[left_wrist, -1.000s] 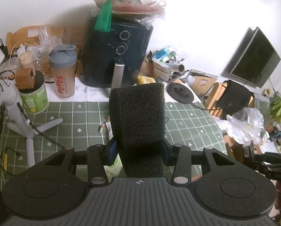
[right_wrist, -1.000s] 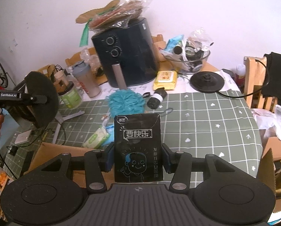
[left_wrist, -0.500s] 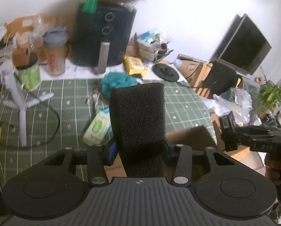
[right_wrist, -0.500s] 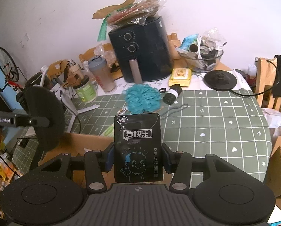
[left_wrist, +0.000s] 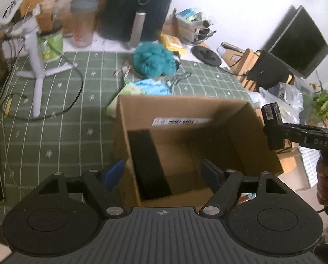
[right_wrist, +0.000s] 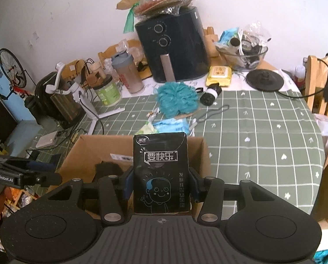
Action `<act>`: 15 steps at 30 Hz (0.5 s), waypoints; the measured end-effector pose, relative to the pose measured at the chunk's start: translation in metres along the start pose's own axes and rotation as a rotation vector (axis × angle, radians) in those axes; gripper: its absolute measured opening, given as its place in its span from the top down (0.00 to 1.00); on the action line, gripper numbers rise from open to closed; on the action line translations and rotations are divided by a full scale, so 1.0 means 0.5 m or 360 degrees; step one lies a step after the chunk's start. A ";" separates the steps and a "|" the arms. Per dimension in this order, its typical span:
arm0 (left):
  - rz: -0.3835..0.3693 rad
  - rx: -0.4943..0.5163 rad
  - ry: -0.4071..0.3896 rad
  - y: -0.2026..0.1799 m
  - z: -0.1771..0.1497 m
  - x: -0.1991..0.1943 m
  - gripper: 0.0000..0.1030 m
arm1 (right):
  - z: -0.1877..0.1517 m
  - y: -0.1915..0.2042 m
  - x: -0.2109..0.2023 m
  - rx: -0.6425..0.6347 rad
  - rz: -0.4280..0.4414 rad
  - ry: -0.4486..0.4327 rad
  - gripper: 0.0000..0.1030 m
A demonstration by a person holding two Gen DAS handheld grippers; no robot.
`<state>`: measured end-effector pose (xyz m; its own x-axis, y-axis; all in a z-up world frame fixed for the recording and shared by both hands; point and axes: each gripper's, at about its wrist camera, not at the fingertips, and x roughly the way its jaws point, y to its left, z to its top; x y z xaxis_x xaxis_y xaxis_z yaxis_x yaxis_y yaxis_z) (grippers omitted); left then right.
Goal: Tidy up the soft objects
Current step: 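Lower foam and package into the box and open both grippers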
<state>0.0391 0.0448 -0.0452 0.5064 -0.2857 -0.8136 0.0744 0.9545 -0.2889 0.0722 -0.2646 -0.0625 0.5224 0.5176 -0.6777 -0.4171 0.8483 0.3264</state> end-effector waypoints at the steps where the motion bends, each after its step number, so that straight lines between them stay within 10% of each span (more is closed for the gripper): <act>1: 0.0004 -0.0016 0.0006 0.004 -0.004 -0.002 0.26 | -0.003 0.003 0.001 0.0003 0.0001 0.0004 0.49; 12: 0.0068 -0.0150 -0.0033 0.045 -0.019 -0.027 0.26 | 0.025 0.036 0.004 0.0018 0.0030 0.0003 0.48; 15: 0.0076 -0.0184 -0.0028 0.055 -0.022 -0.026 0.26 | 0.029 0.046 0.019 0.0012 -0.0016 0.0060 0.08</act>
<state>0.0248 0.0736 -0.0480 0.5222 -0.2377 -0.8190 -0.0494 0.9503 -0.3073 0.0784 -0.2385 -0.0521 0.4978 0.5047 -0.7053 -0.4066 0.8541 0.3243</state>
